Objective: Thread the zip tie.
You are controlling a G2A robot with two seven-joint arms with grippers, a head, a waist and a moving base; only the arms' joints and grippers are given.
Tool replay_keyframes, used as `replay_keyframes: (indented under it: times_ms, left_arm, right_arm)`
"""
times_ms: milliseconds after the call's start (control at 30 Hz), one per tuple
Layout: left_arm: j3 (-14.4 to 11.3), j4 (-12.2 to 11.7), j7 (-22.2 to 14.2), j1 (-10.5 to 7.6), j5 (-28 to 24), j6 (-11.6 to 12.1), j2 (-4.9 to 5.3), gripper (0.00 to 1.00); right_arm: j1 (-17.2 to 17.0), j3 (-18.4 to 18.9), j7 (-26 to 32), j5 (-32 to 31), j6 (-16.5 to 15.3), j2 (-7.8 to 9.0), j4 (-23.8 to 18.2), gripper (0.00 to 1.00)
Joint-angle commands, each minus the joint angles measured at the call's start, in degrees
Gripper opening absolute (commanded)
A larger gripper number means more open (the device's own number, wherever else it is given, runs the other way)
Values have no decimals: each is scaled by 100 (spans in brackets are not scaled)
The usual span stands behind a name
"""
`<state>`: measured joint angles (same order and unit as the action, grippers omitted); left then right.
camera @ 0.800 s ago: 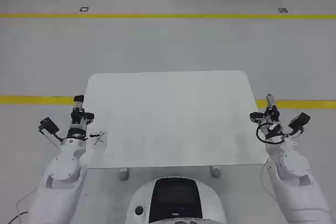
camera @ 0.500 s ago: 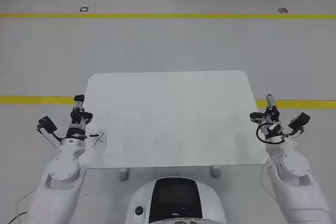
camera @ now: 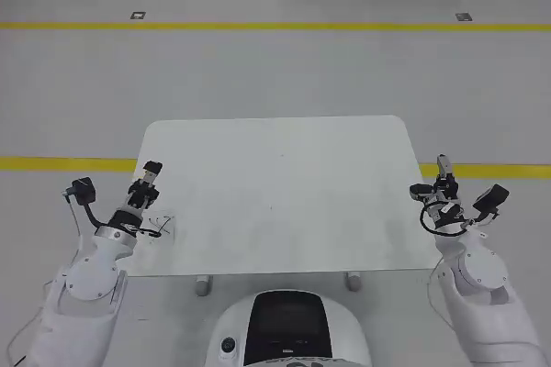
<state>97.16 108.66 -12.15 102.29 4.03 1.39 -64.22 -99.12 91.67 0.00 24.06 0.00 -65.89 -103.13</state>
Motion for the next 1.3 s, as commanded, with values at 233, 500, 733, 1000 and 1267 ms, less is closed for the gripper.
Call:
replay_keyframes:
  times_ms: [233, 500, 733, 1000, 1267]
  left_arm:
    - [-19, 147, -244, -148, 488, -236, 33, 100]
    - [156, 217, -1073, -473, 848, -747, 105, 100]
    - [156, 217, -1073, -473, 848, -747, 105, 100]
    - [271, 98, -2577, -900, 1456, -1351, 240, 100]
    - [120, 30, -4126, -1340, 2915, -2087, 398, 100]
  right_arm:
    - [0, 0, 0, 0, 0, 0, 0, 100]
    - [0, 0, 0, 0, 0, 0, 0, 100]
    - [0, 0, 0, 0, 0, 0, 0, 100]
    - [0, 0, 0, 0, 0, 0, 0, 100]
    - [0, 0, 0, 0, 0, 0, 0, 100]
